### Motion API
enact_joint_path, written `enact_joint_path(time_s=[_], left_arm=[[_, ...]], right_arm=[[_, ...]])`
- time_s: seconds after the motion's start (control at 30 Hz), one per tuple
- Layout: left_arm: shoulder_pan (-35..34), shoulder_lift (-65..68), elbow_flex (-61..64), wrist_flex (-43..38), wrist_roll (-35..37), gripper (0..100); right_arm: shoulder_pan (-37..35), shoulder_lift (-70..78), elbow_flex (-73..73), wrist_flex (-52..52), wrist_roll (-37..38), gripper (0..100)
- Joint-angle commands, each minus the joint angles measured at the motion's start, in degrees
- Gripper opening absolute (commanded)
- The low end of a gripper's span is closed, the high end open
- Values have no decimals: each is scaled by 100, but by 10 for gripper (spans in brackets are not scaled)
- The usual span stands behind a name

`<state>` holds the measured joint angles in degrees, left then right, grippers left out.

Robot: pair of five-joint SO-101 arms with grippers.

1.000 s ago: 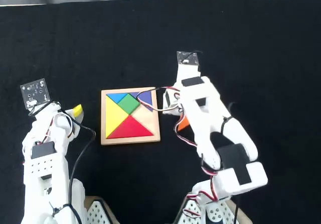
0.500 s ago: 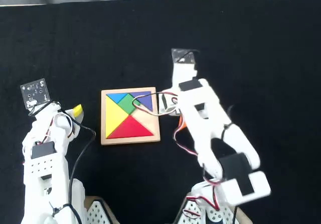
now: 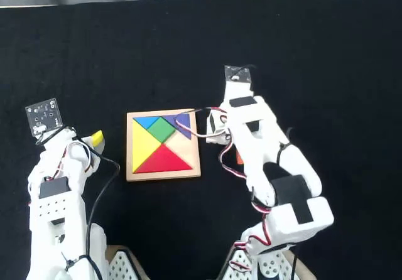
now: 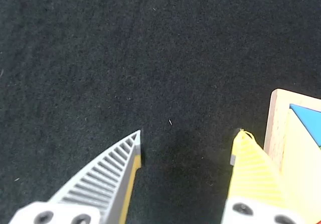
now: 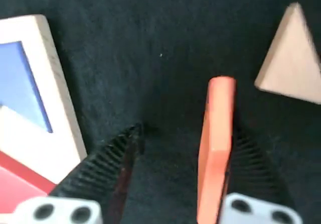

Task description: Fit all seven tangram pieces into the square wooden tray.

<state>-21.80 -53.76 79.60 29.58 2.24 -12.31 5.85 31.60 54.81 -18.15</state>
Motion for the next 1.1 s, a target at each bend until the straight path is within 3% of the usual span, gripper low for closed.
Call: enact_joint_path(time_s=[0.0,0.27,0.4,0.67,0.87,1.0,1.07], left_arm=[[-13,-88,-13,-105,9,288],[-13,-88,-13,-105,9,288],[-13,-88,-13,-105,9,288],[-13,-88,-13,-105,9,288],[-13,-88,-13,-105,9,288],[-13,-88,-13,-105,9,288],[-13,-88,-13,-105,9,288]], right_arm=[[132,-31,-207,-9,62,272],[237,-84,-215,44,62,272],[492,-233,-479,554,70,275],[536,-2334,-22,809,686,260],[-316,-3512,1024,-44,1090,8],[-1073,-3222,1420,-659,1503,47],[-1073,-2870,1393,-686,1521,45]])
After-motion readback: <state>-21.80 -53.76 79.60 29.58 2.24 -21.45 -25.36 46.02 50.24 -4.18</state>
